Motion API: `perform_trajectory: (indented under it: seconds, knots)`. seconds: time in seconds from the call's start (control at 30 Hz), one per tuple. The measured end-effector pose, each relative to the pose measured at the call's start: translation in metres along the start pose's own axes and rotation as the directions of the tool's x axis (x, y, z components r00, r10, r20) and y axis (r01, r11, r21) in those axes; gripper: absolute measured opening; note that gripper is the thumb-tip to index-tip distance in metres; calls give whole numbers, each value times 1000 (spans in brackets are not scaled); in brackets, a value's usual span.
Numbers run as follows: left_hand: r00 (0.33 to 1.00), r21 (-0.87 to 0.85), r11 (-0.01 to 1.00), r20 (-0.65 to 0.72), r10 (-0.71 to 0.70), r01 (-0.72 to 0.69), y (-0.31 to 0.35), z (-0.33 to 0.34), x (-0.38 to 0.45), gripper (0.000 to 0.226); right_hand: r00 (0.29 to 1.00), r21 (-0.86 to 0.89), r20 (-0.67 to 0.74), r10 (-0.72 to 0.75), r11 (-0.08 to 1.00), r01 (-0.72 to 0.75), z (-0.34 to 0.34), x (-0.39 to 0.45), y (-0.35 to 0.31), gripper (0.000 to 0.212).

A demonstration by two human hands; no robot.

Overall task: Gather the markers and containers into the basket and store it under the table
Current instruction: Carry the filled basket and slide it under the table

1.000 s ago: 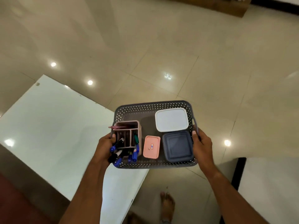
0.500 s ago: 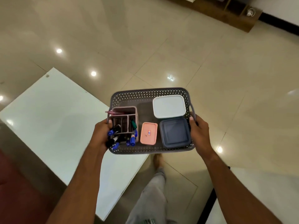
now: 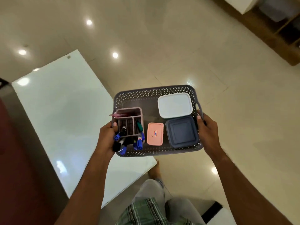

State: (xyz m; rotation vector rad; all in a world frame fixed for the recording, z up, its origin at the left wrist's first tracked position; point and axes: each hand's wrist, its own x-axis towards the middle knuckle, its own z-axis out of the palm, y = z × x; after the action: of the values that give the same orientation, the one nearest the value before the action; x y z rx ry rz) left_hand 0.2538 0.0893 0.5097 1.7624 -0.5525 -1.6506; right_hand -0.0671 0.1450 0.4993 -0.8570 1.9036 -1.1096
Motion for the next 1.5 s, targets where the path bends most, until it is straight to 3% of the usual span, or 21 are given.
perform_trajectory:
  seconds: [0.23,0.47,0.8,1.17,1.27,1.5]
  knots:
    - [991,-82,996,-132,28,-39,20,-9,16,33,980,-45,187,-60,997,69,38,71,-39,29]
    - [952,-189,979,-306,19,-80,33,-22,27,33,918,-98,387,-84,987,131,96,131,-70,28]
    - [810,-458,873,-568,-144,-166,34,-1,35,33,715,-148,693,-91,953,265,191,220,-124,24]
    - [570,-628,695,-732,-373,-351,11,53,26,34,299,-53,948,-107,874,482,280,262,-164,31]
    - [504,-658,632,-741,-445,-409,-2,71,17,41,156,2,983,-94,861,508,295,257,-165,31]
    - [363,-640,525,-760,-539,-561,-25,132,-1,34,-54,79,997,-60,839,538,306,247,-158,27]
